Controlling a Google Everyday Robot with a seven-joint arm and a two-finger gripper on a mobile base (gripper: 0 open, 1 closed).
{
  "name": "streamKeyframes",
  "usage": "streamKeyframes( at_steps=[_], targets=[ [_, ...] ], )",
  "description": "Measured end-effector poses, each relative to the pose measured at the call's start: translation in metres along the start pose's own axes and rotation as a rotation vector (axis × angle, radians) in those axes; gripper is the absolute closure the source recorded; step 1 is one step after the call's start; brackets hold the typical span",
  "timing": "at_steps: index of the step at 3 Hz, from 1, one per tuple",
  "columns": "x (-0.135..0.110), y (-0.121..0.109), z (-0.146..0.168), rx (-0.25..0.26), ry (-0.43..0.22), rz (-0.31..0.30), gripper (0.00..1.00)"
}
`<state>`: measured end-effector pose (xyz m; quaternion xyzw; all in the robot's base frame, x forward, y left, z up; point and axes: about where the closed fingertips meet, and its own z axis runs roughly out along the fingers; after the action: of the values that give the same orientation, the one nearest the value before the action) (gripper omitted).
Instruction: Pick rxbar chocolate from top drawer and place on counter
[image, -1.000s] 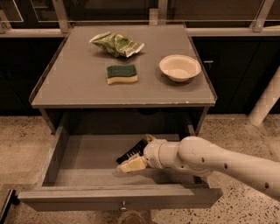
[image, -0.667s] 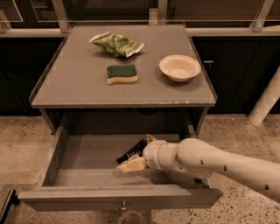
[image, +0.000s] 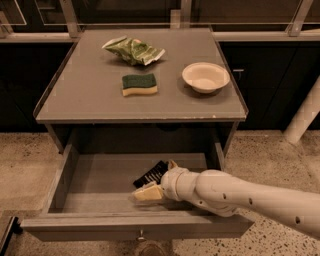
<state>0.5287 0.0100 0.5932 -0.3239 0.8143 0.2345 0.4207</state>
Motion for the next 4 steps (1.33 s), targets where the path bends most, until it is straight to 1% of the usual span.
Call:
streamKeyframes(
  at_steps=[2,4],
  targets=[
    [0.0147,0.0018,0.0111,0.060,0.002,-0.001,0.00],
    [0.0150,0.0018,0.0114,0.062,0.002,-0.001,0.41]
  ],
)
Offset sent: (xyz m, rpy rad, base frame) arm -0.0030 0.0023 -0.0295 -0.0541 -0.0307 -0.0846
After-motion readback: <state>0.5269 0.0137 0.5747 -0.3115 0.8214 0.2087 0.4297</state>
